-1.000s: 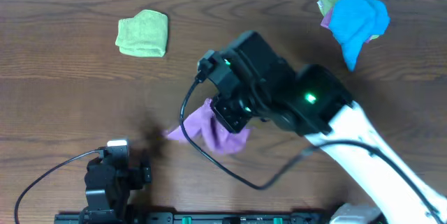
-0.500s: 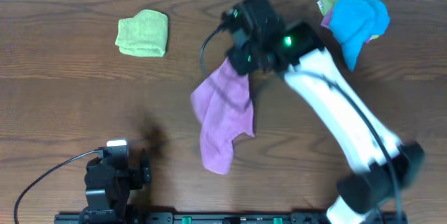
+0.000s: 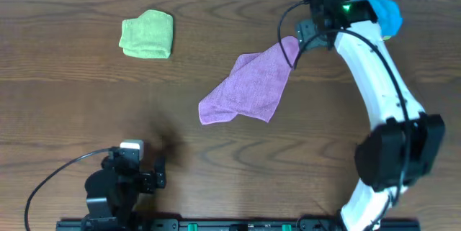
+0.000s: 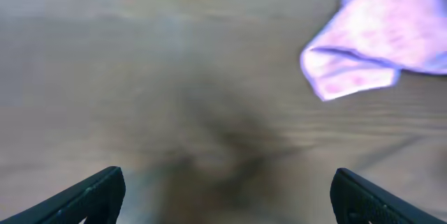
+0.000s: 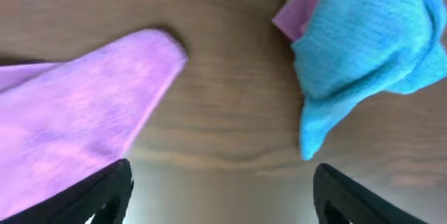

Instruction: Fold the cloth

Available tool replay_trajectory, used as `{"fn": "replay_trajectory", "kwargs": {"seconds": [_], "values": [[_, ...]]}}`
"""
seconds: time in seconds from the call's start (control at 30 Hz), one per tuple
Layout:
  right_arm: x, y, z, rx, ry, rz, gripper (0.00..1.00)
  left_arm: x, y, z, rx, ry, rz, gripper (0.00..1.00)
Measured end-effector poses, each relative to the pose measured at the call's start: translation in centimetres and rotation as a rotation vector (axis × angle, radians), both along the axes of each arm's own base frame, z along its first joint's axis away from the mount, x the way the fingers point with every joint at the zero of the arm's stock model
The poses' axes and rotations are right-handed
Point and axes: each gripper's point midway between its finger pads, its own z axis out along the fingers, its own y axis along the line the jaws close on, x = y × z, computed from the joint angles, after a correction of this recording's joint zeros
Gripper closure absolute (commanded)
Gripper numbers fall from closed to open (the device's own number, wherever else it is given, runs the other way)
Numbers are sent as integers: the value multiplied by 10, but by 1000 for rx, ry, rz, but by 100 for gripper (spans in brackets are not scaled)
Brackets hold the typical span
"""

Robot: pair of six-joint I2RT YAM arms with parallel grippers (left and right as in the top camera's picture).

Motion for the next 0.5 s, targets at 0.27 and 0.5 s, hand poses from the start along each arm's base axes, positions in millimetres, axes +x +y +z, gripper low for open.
{"fn": "replay_trajectory", "kwargs": {"seconds": [0.27, 0.5], "values": [[-48, 39, 28, 307, 86, 38, 18, 10, -15, 19, -228, -23, 23, 5], [-74, 28, -46, 573, 284, -51, 24, 17, -21, 6, -338, 164, 70, 5]]}}
